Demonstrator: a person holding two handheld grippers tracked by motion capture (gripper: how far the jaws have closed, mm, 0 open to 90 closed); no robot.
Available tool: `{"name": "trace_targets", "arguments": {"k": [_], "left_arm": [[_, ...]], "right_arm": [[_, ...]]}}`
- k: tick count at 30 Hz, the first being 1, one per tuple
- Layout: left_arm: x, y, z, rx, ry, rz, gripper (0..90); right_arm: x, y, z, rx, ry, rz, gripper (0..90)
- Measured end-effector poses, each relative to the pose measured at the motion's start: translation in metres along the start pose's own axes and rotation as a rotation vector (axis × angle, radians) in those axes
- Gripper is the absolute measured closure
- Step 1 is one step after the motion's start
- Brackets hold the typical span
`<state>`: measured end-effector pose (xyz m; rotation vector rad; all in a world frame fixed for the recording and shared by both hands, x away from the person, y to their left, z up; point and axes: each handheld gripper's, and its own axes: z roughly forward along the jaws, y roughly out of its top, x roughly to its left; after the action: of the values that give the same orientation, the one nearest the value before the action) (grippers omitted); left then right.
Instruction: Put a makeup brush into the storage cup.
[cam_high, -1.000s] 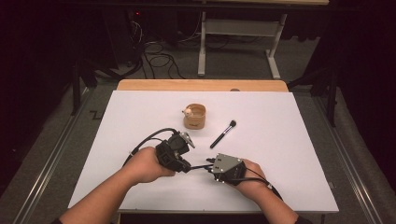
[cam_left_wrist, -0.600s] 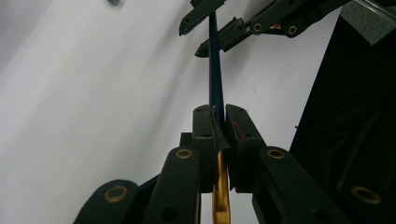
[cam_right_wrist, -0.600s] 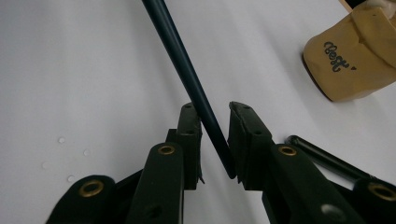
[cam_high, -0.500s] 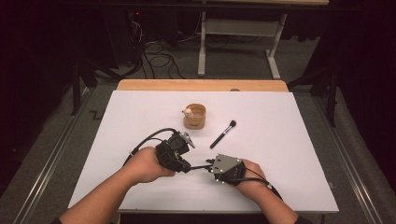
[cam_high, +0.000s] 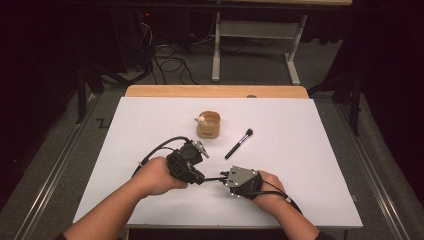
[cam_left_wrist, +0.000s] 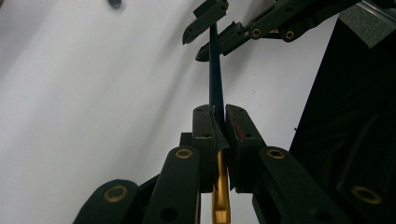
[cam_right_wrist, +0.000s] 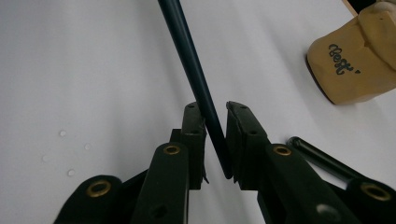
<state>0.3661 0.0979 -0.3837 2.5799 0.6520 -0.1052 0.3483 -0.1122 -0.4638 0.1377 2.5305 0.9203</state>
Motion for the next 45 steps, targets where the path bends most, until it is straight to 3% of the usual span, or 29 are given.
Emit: {"name": "trace_targets", "arguments": {"k": [2, 13, 26, 33, 39, 45], "left_arm": [[0.0002, 0.0005, -0.0007, -0.001, -0.002, 0.000, 83.3], [0.0008, 0.0011, -0.0005, 0.002, -0.009, -0.002, 83.3], [0.0010, 0.0023, -0.0011, -0.005, -0.012, 0.001, 83.2], [0.0024, 0.0031, -0.0043, -0.021, 0.013, 0.007, 81.0], [0.0043, 0.0025, -0.0052, -0.031, 0.029, -0.006, 67.5], [0.0042, 0.0011, -0.0073, -0.050, 0.079, -0.011, 52.1]], "right_arm": [[0.0010, 0.0002, 0.0002, -0.002, 0.003, 0.001, 79.7], [0.0030, 0.0006, 0.0010, 0.015, 0.005, -0.088, 82.9], [0.0075, 0.0006, 0.0023, 0.020, -0.001, -0.119, 85.3], [0.0089, 0.0016, 0.0023, 0.017, 0.004, -0.129, 86.5], [0.0057, 0.0000, 0.0020, 0.026, -0.003, -0.119, 86.6], [0.0055, -0.0005, 0.0014, 0.032, -0.005, -0.109, 86.5]]}}
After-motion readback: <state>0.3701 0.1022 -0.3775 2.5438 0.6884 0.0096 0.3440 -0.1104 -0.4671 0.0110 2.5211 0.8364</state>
